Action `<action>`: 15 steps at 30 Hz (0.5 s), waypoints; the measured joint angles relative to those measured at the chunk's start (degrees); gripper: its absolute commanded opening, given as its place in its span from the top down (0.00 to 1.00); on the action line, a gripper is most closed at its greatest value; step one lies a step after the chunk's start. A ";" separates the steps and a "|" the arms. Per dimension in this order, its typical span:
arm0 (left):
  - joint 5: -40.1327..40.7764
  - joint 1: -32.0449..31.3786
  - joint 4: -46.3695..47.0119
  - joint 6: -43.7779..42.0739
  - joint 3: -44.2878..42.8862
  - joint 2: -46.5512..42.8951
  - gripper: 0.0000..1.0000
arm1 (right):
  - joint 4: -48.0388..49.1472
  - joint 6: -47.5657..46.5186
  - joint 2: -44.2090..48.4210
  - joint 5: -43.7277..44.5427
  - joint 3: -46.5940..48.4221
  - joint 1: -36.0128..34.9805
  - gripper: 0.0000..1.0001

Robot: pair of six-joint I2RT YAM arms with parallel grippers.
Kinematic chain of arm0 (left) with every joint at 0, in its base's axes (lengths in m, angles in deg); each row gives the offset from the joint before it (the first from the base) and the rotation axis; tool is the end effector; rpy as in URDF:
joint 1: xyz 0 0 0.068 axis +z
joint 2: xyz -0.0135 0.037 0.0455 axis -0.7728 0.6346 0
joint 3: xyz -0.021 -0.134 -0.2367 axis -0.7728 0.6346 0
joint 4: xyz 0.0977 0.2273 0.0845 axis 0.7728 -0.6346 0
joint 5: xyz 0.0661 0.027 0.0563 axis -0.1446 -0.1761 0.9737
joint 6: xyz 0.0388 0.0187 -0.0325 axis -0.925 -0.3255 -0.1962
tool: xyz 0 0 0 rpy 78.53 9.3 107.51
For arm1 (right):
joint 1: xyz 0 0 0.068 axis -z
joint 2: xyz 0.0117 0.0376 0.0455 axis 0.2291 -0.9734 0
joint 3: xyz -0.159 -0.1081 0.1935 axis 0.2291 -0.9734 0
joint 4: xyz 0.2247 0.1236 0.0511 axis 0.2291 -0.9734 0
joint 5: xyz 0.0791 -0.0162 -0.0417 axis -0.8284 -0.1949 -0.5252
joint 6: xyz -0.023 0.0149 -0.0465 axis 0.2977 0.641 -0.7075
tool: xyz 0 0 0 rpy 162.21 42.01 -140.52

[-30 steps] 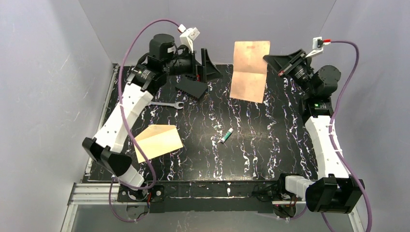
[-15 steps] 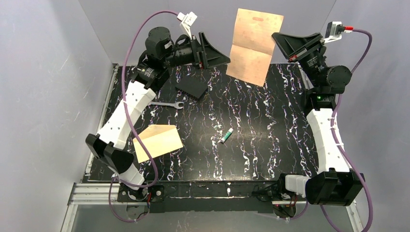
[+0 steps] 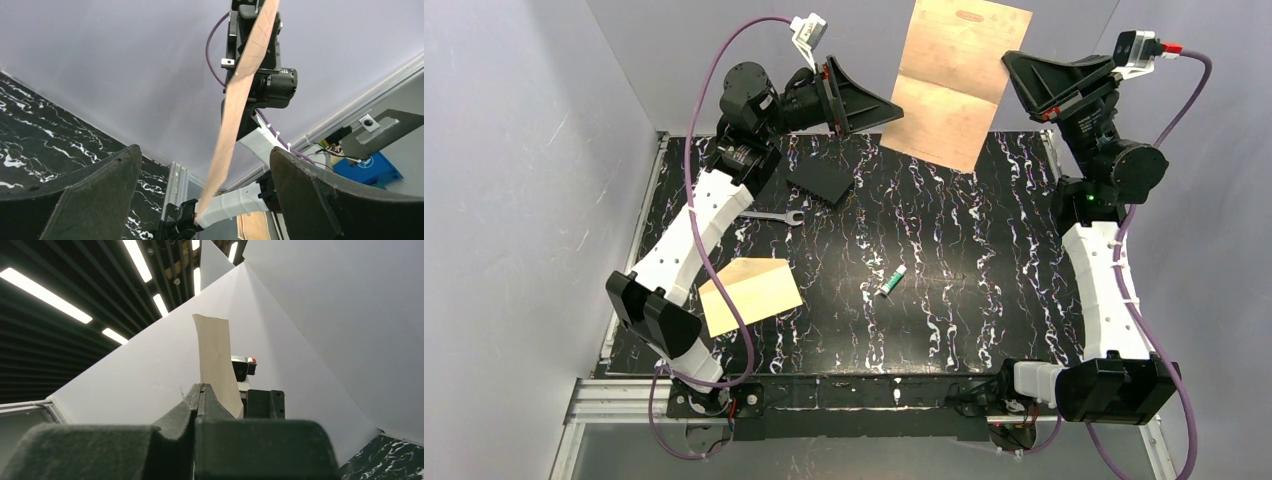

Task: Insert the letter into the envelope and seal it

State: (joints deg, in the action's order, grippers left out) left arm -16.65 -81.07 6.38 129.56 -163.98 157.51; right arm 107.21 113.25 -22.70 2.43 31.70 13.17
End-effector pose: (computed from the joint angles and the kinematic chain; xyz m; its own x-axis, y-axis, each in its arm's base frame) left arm 0.2904 -0.2012 0.5307 -0.5428 -0.3329 -0.7711 0.8255 -0.0427 -0.5627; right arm 0.2206 0.0188 0.5388 -0.2772 0.8538 -0.4407 -0.8472 -0.0008 0.5313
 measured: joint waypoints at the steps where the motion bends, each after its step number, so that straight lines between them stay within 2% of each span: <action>1: -0.17 -0.04 1.38 0.59 0.85 -0.26 0.09 | 0.39 0.61 0.11 0.13 -0.31 -0.26 0.99; 3: -0.59 -0.17 3.48 1.92 1.14 -0.11 0.21 | 0.46 1.55 0.39 0.42 -0.92 -0.63 0.99; 5: -1.64 -0.31 5.64 3.63 0.68 0.50 0.40 | 0.39 1.99 0.59 0.72 -1.51 -0.92 0.99; 8: -2.91 -0.52 8.63 6.29 -0.39 1.49 0.79 | -0.02 2.10 0.90 1.01 -2.19 -1.18 0.99; 10: -3.61 -0.66 10.10 7.50 -0.39 1.55 1.00 | -0.28 1.99 1.16 1.16 -2.73 -1.18 0.99; 12: -4.33 -0.70 11.19 8.13 -0.39 1.55 1.00 | -0.74 1.55 1.38 1.18 -3.19 -1.18 0.99; 13: -4.70 -0.76 11.85 8.13 -0.31 1.55 1.00 | -1.14 1.29 1.53 1.16 -3.43 -1.18 0.92; 14: -4.87 -0.76 12.07 7.91 -0.17 1.55 1.00 | -1.42 0.98 1.62 1.05 -3.52 -1.18 0.75; 15: -5.09 -0.74 12.57 7.58 0.17 1.53 1.00 | -1.49 0.35 1.64 0.87 -3.52 -1.18 0.51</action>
State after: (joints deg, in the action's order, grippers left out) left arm -21.74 -81.81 18.95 137.15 -163.80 159.04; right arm 105.72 113.60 -21.06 3.31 28.18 11.99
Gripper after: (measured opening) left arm 0.008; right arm 0.065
